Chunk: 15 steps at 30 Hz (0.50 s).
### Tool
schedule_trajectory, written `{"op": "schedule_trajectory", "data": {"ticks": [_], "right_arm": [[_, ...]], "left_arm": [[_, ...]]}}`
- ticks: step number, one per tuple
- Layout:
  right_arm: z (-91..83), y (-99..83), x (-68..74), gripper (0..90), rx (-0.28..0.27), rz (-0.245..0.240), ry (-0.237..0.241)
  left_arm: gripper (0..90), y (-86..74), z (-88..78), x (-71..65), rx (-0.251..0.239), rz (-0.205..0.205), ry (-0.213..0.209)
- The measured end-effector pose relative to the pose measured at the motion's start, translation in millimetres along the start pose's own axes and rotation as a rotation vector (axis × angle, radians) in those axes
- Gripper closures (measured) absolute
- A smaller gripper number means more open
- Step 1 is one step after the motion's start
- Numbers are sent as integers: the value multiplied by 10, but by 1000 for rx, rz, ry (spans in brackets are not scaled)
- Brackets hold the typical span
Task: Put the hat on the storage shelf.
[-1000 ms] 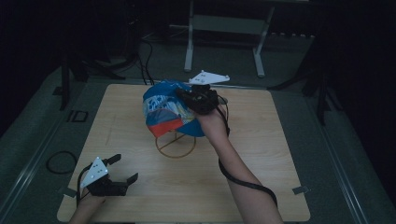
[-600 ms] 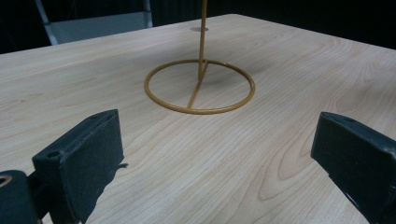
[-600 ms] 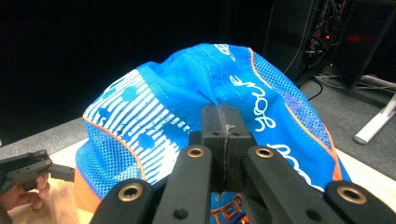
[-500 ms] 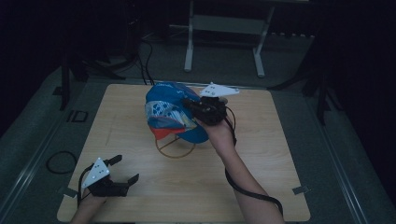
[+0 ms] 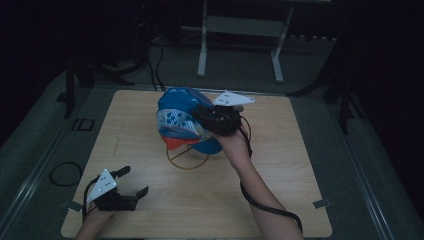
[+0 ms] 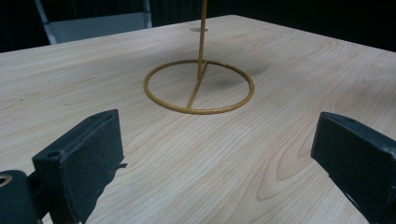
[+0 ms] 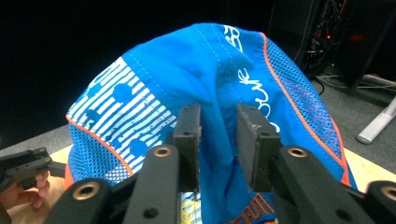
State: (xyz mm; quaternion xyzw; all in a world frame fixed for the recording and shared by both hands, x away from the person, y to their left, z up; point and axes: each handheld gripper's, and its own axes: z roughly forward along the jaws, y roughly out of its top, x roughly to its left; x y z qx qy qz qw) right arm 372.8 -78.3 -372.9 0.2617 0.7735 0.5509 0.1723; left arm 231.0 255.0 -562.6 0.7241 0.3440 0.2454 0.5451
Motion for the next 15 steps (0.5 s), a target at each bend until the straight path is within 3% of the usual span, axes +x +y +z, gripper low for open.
{"op": "schedule_trajectory", "data": {"ticks": [9, 15], "right_arm": [[117, 60, 7, 560, 34, -28, -38], [65, 29, 5, 538, 27, -33, -52]], "left_arm": [[27, -3, 2, -8, 0, 3, -7], [27, -9, 3, -9, 2, 3, -9]]}}
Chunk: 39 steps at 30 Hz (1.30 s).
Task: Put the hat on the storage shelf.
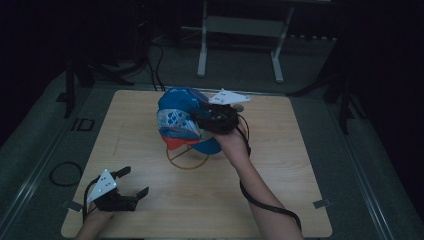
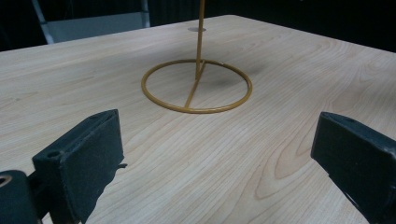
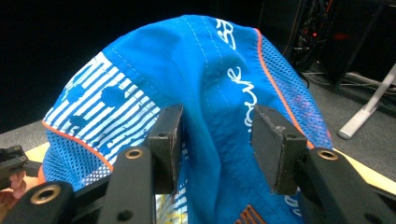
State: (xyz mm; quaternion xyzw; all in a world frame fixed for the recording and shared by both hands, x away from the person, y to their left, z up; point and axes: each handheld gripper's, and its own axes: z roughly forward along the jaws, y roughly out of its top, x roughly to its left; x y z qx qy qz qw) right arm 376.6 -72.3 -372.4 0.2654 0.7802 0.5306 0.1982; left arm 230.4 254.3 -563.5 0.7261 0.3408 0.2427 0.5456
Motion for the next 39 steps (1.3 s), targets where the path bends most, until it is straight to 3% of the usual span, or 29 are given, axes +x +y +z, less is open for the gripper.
{"op": "schedule_trajectory", "data": {"ticks": [11, 19, 24, 26, 39], "right_arm": [[-193, -43, -77, 447, -25, 24, 36], [-343, -107, -101, 294, -29, 16, 95], [-414, -178, -137, 218, -45, 50, 123], [-444, -221, -156, 142, -44, 52, 156], [-586, -615, -201, 141, -28, 31, 129]], "left_arm": [[28, -2, 6, -3, -4, -3, -5], [27, -3, 16, -11, -5, -6, -5], [27, -3, 22, -14, -1, -5, -6], [27, -4, 22, -16, -1, -4, -5], [27, -13, 41, -28, 2, -5, -7]]}}
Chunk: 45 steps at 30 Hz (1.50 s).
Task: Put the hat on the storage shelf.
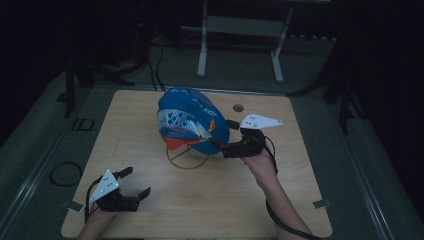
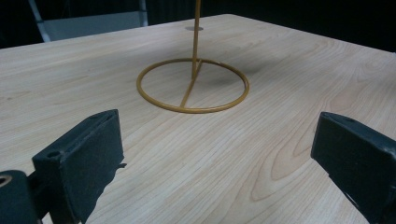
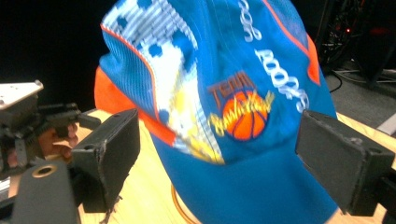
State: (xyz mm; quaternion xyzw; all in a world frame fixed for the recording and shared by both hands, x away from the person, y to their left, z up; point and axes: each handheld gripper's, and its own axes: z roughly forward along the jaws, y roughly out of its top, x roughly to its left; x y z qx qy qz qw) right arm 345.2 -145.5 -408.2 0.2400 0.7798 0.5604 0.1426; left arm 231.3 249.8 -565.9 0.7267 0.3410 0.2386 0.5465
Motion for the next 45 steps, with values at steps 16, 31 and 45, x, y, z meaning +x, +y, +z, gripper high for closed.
{"op": "schedule_trajectory", "data": {"ticks": [16, 31, 45], "right_arm": [[-89, -561, -133, 142, 79, 5, -11], [-211, -1156, -271, 142, 117, 19, -23], [-270, -1610, -402, 143, 219, -9, -22]], "left_arm": [[27, -6, -5, 5, 1, 1, -1], [27, -7, 4, 0, 7, 7, -3], [27, -18, 18, -3, 19, 13, -7]]}}
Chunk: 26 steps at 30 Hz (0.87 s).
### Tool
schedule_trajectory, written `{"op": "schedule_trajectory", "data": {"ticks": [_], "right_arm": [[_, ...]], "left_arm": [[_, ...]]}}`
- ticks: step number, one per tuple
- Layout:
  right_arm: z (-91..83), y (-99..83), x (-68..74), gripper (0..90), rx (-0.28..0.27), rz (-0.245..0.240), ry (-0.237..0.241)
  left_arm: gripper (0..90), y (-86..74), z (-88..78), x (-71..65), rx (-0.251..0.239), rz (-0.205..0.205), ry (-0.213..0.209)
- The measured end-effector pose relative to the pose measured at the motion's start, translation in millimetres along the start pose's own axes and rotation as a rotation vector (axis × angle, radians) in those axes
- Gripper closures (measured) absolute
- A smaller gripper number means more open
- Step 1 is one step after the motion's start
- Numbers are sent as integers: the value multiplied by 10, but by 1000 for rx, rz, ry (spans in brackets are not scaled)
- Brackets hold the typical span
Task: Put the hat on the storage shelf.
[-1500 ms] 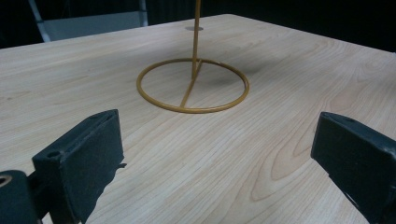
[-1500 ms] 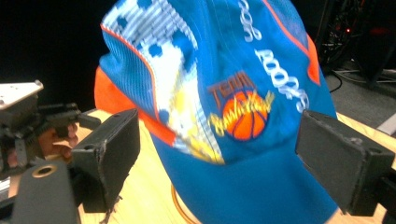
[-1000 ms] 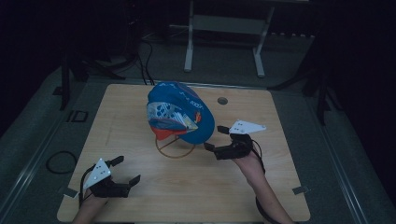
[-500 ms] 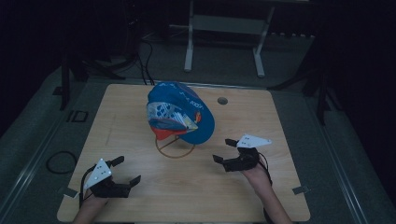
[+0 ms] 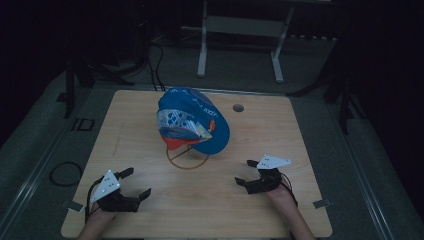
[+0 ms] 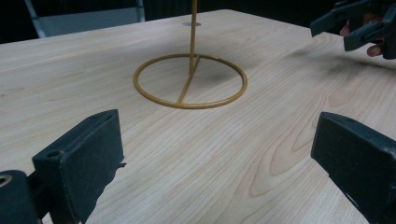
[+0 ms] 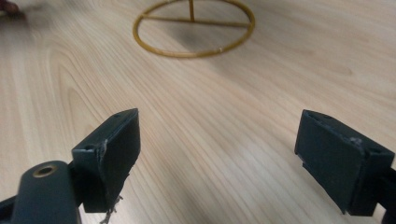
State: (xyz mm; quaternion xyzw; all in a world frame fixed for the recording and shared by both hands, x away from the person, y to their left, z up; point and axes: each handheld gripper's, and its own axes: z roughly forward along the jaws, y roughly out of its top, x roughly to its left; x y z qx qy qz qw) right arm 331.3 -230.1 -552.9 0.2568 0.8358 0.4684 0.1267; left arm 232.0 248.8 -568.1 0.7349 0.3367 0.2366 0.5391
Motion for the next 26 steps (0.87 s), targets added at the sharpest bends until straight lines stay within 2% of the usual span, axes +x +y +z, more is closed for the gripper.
{"op": "schedule_trajectory", "data": {"ticks": [6, 12, 17, 26], "right_arm": [[-9, -102, -92, 142, 18, 22, -19], [-103, -176, -161, 142, 21, 2, -58], [-147, -214, -230, 142, 4, 21, -68], [-141, -220, -244, 142, 4, 28, -72]], "left_arm": [[27, -7, 7, -2, 3, 0, -1], [27, -19, -16, 4, 2, -2, 4], [27, -30, -30, 20, 1, -7, 15], [27, -37, -34, 27, 3, -4, 18]]}}
